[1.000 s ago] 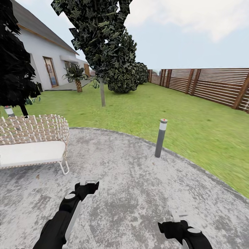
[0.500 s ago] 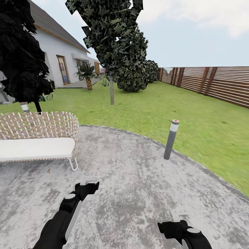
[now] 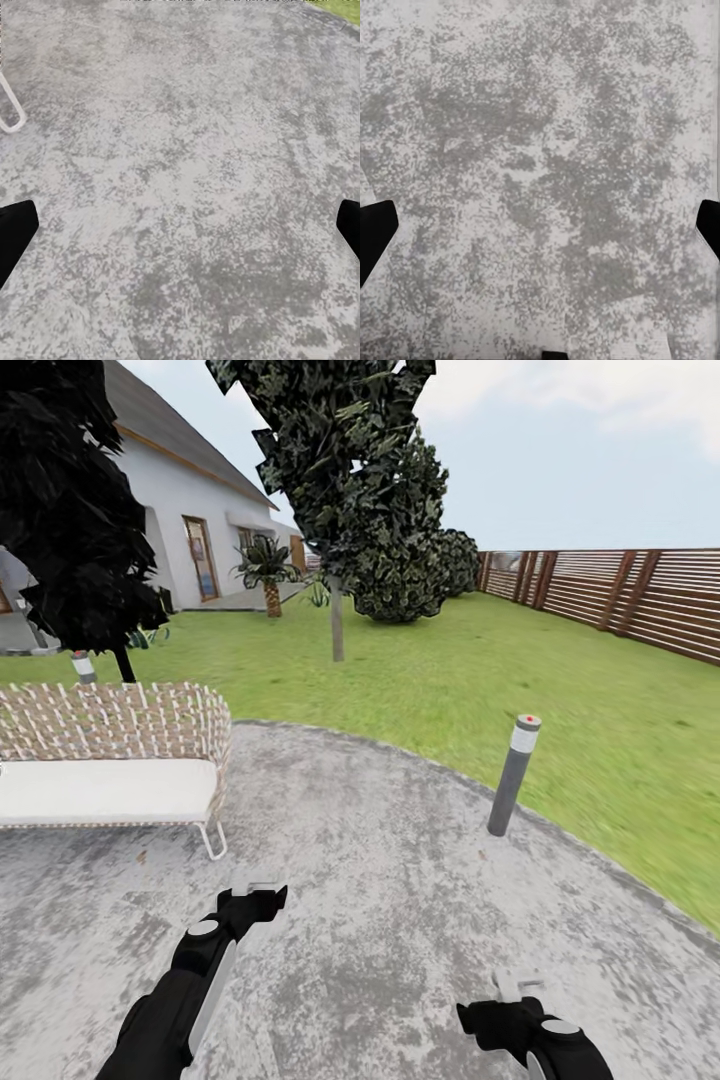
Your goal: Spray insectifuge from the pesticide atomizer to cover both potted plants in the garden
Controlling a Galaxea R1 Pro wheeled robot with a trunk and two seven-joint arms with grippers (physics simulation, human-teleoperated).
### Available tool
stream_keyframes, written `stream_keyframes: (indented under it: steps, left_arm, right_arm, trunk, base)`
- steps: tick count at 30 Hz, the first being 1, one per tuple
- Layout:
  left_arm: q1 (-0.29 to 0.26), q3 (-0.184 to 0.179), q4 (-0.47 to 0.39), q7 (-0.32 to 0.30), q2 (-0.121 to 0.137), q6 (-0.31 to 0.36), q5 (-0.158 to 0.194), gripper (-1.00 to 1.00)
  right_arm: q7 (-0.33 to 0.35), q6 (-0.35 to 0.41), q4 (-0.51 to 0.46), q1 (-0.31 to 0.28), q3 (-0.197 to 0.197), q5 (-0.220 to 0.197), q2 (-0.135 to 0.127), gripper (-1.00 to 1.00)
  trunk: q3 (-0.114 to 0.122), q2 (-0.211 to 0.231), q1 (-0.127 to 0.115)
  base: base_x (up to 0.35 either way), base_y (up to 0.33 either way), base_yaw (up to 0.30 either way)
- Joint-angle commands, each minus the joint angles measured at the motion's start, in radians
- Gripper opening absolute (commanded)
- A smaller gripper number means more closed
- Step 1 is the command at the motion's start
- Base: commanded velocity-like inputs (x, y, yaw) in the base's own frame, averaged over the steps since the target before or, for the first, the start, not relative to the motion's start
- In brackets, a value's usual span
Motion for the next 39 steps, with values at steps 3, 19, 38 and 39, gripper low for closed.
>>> stream_keyframes:
  steps: [3, 19, 38, 39]
  left_arm:
    - [-0.001, 0.000, -0.001, 0.000, -0.001, 0.006, 0.001, 1.00]
    - [-0.001, 0.000, -0.003, 0.000, -0.018, 0.006, 0.001, 1.00]
    - [-0.001, -0.007, -0.004, 0.002, -0.016, 0.006, 0.111, 1.00]
    - [-0.001, -0.013, -0.004, 0.002, -0.016, 0.006, 0.111, 1.00]
  right_arm:
    - [0.000, 0.005, -0.001, -0.001, 0.000, 0.001, -0.003, 1.00]
    - [0.000, 0.005, -0.001, -0.001, -0.002, 0.001, -0.003, 1.00]
    - [0.000, 0.005, -0.001, -0.001, -0.001, 0.001, -0.003, 1.00]
    - [0.000, 0.005, -0.001, -0.001, 0.000, 0.001, -0.003, 1.00]
  trunk:
    - [-0.003, -0.001, 0.000]
    - [-0.015, -0.001, 0.000]
    - [-0.034, -0.001, 0.000]
    - [-0.035, -0.001, 0.000]
  base:
    - [0.287, -0.150, 0.196]
    - [0.105, -0.031, 0.233]
    - [0.031, 0.000, 0.231]
    - [0.277, 0.000, 0.225]
